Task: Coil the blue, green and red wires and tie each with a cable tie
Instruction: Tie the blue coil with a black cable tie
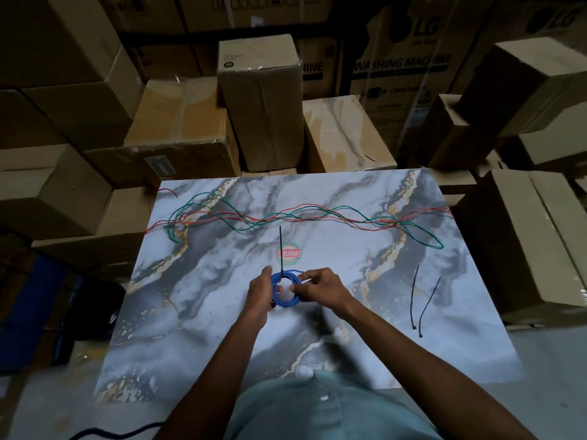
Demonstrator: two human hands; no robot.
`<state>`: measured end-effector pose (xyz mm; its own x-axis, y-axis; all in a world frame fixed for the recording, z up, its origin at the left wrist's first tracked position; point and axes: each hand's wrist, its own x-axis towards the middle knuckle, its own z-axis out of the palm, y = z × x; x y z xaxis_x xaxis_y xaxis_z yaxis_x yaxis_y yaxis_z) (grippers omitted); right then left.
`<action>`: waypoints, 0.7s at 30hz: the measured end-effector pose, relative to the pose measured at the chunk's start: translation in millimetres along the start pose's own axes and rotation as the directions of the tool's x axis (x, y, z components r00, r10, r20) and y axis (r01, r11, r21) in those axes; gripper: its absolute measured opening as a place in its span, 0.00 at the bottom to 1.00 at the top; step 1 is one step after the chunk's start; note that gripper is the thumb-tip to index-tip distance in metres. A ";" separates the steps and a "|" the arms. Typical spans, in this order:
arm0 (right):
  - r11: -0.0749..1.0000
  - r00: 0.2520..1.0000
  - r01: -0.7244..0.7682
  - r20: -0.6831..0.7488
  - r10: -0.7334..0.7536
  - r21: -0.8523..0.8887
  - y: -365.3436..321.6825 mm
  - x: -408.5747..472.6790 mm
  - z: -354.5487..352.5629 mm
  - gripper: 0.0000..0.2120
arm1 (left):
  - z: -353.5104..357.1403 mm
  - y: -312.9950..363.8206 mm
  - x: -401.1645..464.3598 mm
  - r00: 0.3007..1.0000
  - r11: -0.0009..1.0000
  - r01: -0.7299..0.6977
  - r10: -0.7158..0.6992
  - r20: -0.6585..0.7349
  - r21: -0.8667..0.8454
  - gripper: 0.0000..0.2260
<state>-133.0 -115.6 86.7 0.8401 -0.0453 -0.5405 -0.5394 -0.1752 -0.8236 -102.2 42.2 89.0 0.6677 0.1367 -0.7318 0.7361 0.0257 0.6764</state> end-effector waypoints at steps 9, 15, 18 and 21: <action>0.985 0.993 -0.092 0.059 0.102 -0.147 -6.0 48.5 92.7 0.11 | -94.4 -2.1 17.1 0.860 0.970 -0.242 0.225 -0.458 0.022 0.15; 0.967 0.994 -0.053 0.076 0.074 -0.249 -18.8 61.0 143.5 0.11 | -122.4 -3.9 21.0 0.927 0.943 -0.268 0.197 -0.318 -0.196 0.10; 0.947 0.998 -0.004 0.060 0.024 -0.321 -18.1 60.9 149.9 0.10 | -124.5 -5.5 19.5 0.943 0.946 -0.257 0.201 -0.266 -0.197 0.10; 0.947 0.999 0.032 0.040 -0.020 -0.318 -14.8 61.9 146.6 0.12 | -120.9 -6.4 16.7 0.943 0.948 -0.279 0.241 -0.231 -0.152 0.10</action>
<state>-81.4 28.4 40.4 0.8477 -0.0024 -0.5304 -0.4662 -0.4804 -0.7429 -109.2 164.0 82.6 0.7810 0.3637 -0.5078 0.4944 0.1368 0.8584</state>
